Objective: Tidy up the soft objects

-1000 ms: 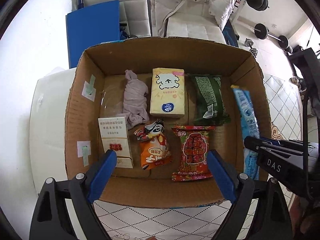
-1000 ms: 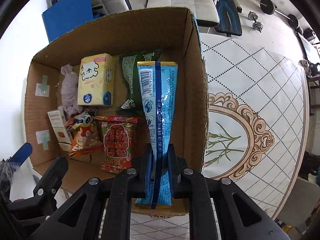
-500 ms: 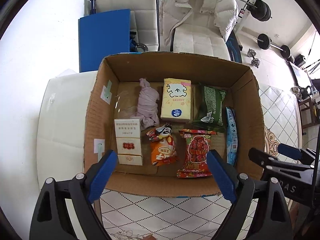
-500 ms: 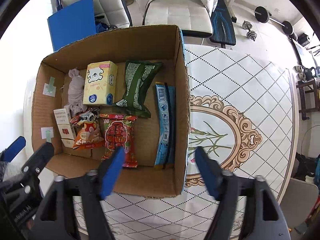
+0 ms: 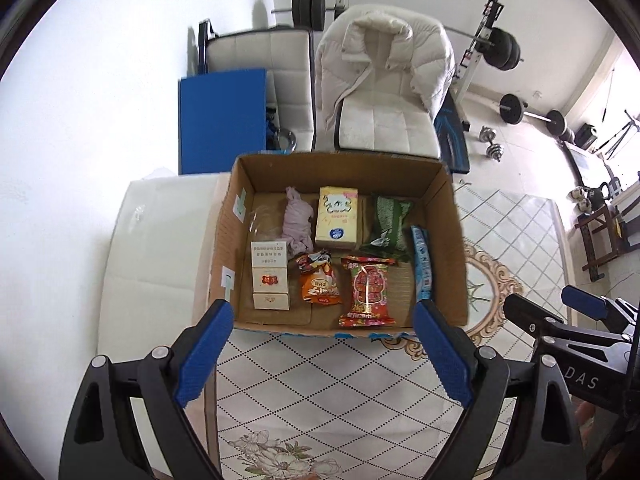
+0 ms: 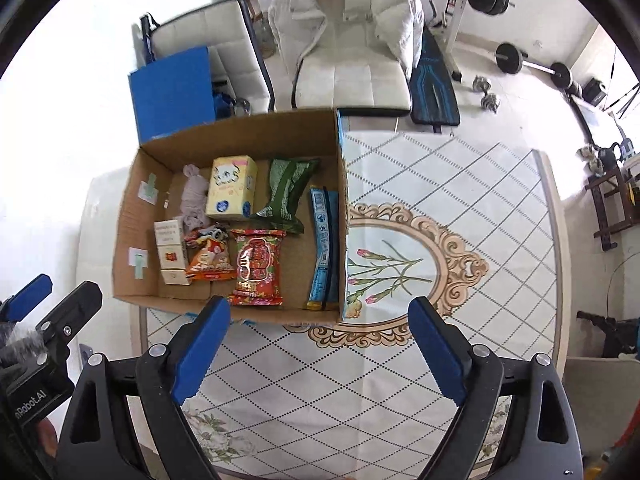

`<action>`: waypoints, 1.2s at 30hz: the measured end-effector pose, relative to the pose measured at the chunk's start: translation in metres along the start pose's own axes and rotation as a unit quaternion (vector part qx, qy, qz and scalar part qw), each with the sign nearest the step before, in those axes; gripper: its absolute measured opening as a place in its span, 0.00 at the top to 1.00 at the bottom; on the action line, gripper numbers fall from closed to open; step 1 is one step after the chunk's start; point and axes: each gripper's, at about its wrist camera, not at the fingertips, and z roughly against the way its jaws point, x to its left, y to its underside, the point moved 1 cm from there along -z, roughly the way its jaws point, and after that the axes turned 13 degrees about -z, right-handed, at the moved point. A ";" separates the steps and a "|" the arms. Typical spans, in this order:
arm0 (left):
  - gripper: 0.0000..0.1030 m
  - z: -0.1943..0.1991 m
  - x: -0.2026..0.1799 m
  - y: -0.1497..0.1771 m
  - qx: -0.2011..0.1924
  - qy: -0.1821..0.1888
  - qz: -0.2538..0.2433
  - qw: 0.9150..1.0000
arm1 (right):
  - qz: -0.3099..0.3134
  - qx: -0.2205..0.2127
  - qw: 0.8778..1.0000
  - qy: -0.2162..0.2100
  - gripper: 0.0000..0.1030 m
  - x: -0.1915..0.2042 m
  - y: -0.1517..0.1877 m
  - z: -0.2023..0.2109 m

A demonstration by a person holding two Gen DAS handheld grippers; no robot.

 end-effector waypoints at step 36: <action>0.11 0.167 -0.045 0.058 -0.114 -0.020 -0.011 0.993 | 0.009 -0.173 0.985 -0.013 0.10 -0.035 0.092 0.218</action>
